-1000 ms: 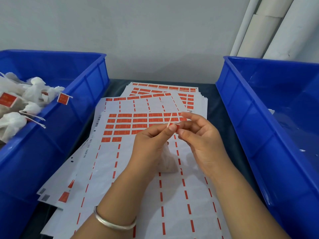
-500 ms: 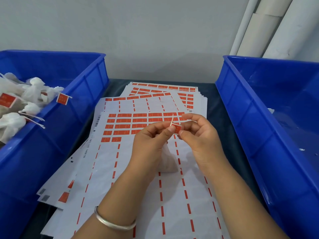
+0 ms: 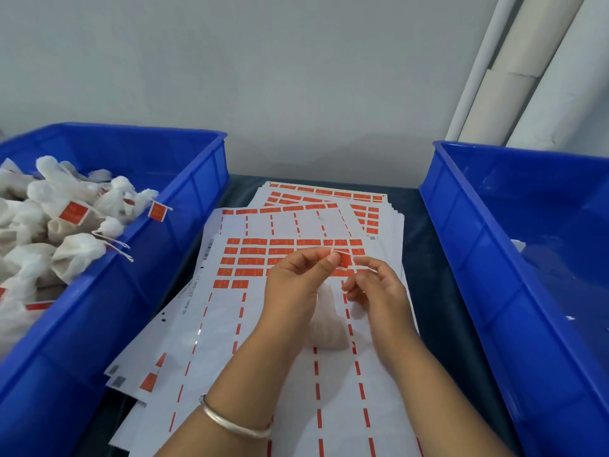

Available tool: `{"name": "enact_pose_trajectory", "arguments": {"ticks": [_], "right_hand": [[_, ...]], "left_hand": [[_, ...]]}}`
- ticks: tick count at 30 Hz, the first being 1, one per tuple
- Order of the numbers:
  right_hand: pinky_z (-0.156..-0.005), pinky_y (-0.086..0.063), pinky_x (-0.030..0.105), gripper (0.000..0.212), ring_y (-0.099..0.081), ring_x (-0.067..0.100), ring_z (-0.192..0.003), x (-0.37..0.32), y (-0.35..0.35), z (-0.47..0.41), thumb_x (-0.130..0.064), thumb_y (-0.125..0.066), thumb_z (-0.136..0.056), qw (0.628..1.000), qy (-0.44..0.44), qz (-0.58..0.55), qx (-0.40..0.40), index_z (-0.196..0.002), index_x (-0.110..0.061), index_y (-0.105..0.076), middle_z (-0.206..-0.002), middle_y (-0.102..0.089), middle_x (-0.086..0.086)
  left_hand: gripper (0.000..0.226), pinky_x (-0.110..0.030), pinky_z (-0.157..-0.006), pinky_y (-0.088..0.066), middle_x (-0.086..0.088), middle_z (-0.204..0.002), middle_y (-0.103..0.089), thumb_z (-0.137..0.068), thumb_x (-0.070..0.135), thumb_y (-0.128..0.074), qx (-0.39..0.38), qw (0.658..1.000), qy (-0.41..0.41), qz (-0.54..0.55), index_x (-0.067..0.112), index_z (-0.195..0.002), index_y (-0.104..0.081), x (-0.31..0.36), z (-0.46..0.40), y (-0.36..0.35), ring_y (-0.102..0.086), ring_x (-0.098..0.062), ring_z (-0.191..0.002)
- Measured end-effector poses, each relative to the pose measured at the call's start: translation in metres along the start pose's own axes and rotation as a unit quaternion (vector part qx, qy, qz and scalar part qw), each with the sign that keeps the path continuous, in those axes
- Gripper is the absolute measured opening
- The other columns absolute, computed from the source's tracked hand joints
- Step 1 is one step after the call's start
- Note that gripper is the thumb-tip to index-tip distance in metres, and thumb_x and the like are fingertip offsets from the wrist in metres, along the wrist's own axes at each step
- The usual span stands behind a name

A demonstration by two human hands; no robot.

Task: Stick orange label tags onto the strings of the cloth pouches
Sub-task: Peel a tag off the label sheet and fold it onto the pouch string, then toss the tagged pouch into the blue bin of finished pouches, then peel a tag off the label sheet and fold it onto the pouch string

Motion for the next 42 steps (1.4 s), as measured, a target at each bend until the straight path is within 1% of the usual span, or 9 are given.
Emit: {"name": "enact_pose_trajectory", "arguments": {"ticks": [5, 12, 18, 26, 30, 33, 35, 37, 42], "right_hand": [[-0.065, -0.050, 0.020, 0.013, -0.065, 0.012, -0.074, -0.001, 0.000, 0.001, -0.027, -0.048, -0.097, 1.000, -0.002, 0.028, 0.013, -0.100, -0.033, -0.060, -0.078, -0.068, -0.012], [-0.062, -0.048, 0.022, 0.014, -0.064, 0.015, -0.077, -0.001, -0.002, 0.005, -0.020, -0.051, -0.096, 0.996, -0.032, 0.076, 0.023, -0.096, -0.029, -0.062, -0.082, -0.068, -0.005], [-0.060, -0.046, 0.025, 0.011, -0.064, 0.016, -0.077, -0.001, -0.002, 0.006, -0.021, -0.052, -0.095, 0.990, -0.018, 0.137, 0.025, -0.094, -0.025, -0.062, -0.082, -0.066, -0.006], [-0.061, -0.048, 0.028, 0.012, -0.063, 0.019, -0.078, -0.002, -0.005, 0.006, -0.019, -0.053, -0.096, 0.984, -0.019, 0.174, 0.020, -0.091, -0.022, -0.063, -0.086, -0.065, -0.008], [-0.060, -0.048, 0.026, 0.013, -0.063, 0.020, -0.075, -0.003, -0.007, 0.007, -0.017, -0.053, -0.096, 0.982, -0.016, 0.187, 0.024, -0.090, -0.021, -0.063, -0.084, -0.064, -0.009], [-0.060, -0.048, 0.025, 0.014, -0.064, 0.020, -0.073, -0.003, -0.008, 0.007, -0.016, -0.052, -0.096, 0.980, -0.013, 0.197, 0.019, -0.090, -0.021, -0.063, -0.084, -0.064, -0.010], [-0.060, -0.047, 0.024, 0.015, -0.064, 0.020, -0.071, -0.003, -0.009, 0.007, -0.016, -0.051, -0.097, 0.978, -0.009, 0.207, 0.013, -0.091, -0.021, -0.063, -0.084, -0.065, -0.009], [-0.060, -0.046, 0.023, 0.014, -0.064, 0.019, -0.071, -0.003, -0.010, 0.007, -0.017, -0.050, -0.097, 0.976, -0.008, 0.216, 0.006, -0.092, -0.022, -0.063, -0.084, -0.066, -0.007], [-0.060, -0.042, 0.017, 0.012, -0.059, 0.011, -0.074, -0.006, -0.017, 0.010, -0.017, -0.052, -0.095, 0.961, 0.000, 0.278, -0.005, -0.092, -0.025, -0.061, -0.094, -0.065, -0.006]], "left_hand": [[0.005, -0.008, -0.049, -0.046, 0.012, -0.076, -0.072, -0.073, 0.023, -0.074, 0.024, 0.999, -0.011, -0.032, 0.022, -0.077, -0.071, 0.027, 0.004, 0.009, -0.068, -0.002, -0.074], [0.006, -0.006, -0.044, -0.042, 0.020, -0.066, -0.067, -0.072, 0.032, -0.073, 0.063, 0.988, -0.097, -0.105, 0.027, -0.073, -0.068, 0.097, 0.019, 0.036, -0.062, 0.007, -0.061], [0.007, -0.020, -0.070, -0.055, 0.008, -0.067, -0.070, -0.082, 0.023, -0.069, 0.135, 0.963, -0.217, -0.085, 0.018, -0.079, -0.065, 0.164, 0.032, 0.076, -0.066, -0.002, -0.067], [0.012, -0.026, -0.074, -0.054, 0.009, -0.069, -0.068, -0.084, 0.019, -0.068, 0.217, 0.936, -0.273, -0.045, 0.017, -0.078, -0.058, 0.235, 0.014, 0.128, -0.069, -0.011, -0.077], [0.013, -0.017, -0.059, -0.043, 0.011, -0.076, -0.064, -0.087, 0.026, -0.064, 0.248, 0.925, -0.232, -0.170, 0.019, -0.079, -0.057, 0.246, -0.016, 0.153, -0.064, -0.001, -0.075], [0.027, -0.021, -0.054, -0.039, 0.004, -0.068, -0.057, -0.090, 0.034, -0.058, 0.234, 0.911, -0.120, -0.318, 0.014, -0.071, -0.055, 0.226, -0.034, 0.172, -0.051, -0.009, -0.060], [0.017, -0.026, -0.065, -0.047, 0.000, -0.071, -0.056, -0.091, 0.021, -0.056, 0.195, 0.924, -0.046, -0.325, 0.014, -0.075, -0.056, 0.207, -0.040, 0.185, -0.055, -0.014, -0.067], [0.016, -0.034, -0.082, -0.050, -0.002, -0.080, -0.058, -0.089, 0.004, -0.054, 0.162, 0.949, -0.025, -0.271, 0.015, -0.078, -0.055, 0.196, -0.040, 0.192, -0.058, -0.020, -0.080], [0.014, -0.039, -0.091, -0.050, 0.000, -0.080, -0.058, -0.088, 0.007, -0.053, 0.234, 0.923, -0.084, -0.293, 0.016, -0.078, -0.056, 0.213, -0.031, 0.186, -0.061, -0.024, -0.096]]}}
Point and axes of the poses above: each hand's wrist, its own z-axis away from the middle knuckle, its own y-axis out of the back of the hand, x = y × z, the point moved 5 cm from there along -z, towards the middle knuckle
